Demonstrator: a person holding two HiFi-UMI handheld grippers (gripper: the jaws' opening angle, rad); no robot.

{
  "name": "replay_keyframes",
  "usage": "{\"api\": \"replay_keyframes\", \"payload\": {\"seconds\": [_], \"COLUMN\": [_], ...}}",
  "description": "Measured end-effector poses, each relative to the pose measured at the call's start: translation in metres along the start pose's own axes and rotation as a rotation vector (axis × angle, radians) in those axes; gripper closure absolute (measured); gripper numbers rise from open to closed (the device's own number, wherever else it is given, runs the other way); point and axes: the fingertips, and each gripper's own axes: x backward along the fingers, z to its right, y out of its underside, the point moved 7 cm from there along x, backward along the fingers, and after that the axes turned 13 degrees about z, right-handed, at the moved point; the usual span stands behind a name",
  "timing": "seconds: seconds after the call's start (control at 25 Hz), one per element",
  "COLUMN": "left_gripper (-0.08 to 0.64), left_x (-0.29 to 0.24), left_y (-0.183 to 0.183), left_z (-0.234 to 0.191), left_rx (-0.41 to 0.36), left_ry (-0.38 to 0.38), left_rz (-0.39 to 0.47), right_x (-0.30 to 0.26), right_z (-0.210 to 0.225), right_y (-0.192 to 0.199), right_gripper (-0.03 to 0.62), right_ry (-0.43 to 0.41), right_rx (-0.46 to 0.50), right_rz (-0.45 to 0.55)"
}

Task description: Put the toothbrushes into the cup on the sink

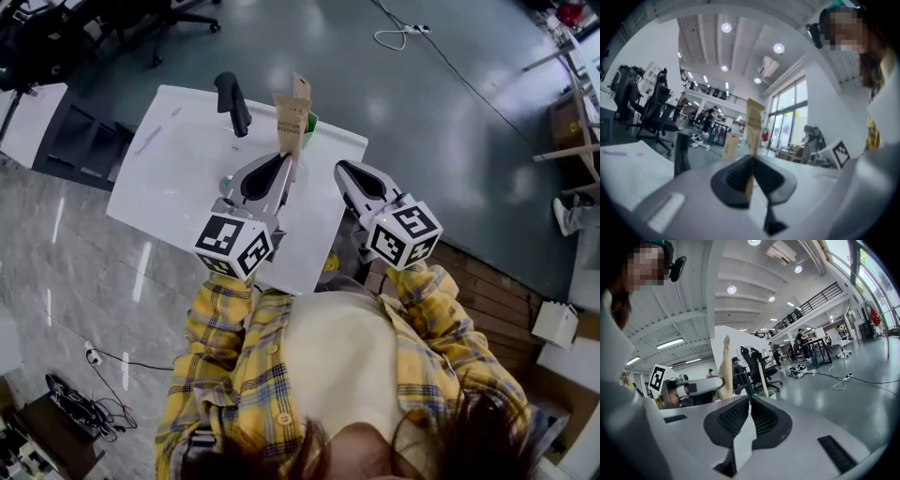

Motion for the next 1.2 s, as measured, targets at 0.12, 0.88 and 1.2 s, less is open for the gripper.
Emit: {"api": "replay_keyframes", "payload": {"seconds": [0.12, 0.88, 1.2], "left_gripper": [0.545, 0.545, 0.543], "left_x": [-0.011, -0.068, -0.077], "left_y": [-0.004, -0.010, 0.004], "left_z": [-0.004, -0.038, -0.042], "left_rx": [-0.002, -0.009, -0.035], "left_ry": [0.007, 0.052, 0.082], "left_rz": [0.028, 0.193, 0.202], "right_x": [0.008, 0.036, 0.043], "right_z": [-0.003, -0.003, 0.004], "right_y": [0.006, 0.020, 0.023], "right_gripper": [0.572, 0.572, 0.572], "right_ry": [0.008, 0.090, 0.128], "right_rx": [-0.012, -0.041, -0.054], "right_rz": [-0.017, -0.042, -0.043]}}
